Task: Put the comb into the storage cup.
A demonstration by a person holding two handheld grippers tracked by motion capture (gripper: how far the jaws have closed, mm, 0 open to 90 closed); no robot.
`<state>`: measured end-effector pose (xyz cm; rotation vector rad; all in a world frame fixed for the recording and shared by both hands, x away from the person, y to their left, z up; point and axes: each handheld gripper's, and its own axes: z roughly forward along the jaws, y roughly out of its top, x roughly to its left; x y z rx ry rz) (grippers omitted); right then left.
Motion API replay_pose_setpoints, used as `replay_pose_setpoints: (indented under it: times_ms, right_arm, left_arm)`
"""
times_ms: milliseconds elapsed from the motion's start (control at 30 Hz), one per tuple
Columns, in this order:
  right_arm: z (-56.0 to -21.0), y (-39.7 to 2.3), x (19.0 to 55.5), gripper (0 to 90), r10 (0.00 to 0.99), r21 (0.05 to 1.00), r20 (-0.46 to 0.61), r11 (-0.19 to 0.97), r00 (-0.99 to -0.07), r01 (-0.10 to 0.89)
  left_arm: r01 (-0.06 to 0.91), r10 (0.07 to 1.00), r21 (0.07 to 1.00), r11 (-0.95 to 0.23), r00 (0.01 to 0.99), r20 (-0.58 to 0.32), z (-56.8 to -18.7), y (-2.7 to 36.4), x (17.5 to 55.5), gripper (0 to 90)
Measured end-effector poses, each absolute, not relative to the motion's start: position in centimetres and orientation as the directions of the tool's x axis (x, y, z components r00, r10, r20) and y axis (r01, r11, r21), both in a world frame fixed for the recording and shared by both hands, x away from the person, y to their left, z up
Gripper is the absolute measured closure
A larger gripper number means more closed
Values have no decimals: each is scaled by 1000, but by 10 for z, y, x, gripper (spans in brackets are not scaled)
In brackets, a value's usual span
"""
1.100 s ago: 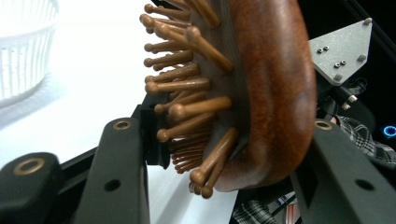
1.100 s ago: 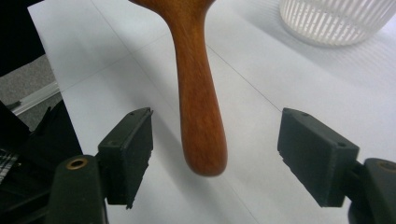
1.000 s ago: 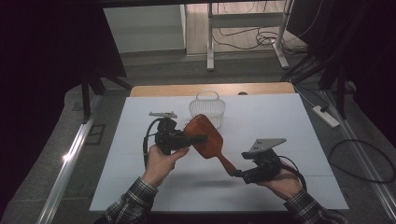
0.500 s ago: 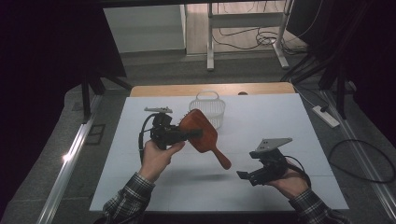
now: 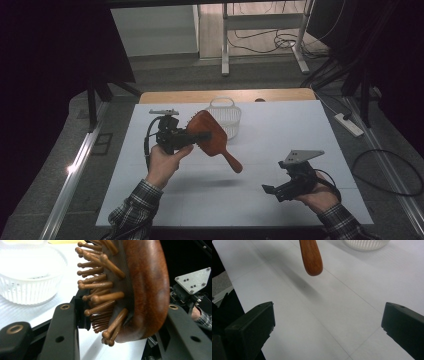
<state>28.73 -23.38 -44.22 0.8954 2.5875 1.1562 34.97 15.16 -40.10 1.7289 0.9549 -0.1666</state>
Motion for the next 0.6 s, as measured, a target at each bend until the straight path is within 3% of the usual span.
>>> replay_pose_setpoints:
  times_ms: [600]
  right_arm:
    - [-445, -264, 278, 0, 647, 707, 72, 503, -759, 497]
  left_arm:
    - [664, 533, 746, -56, 652, -540, -395, 163, 358, 530]
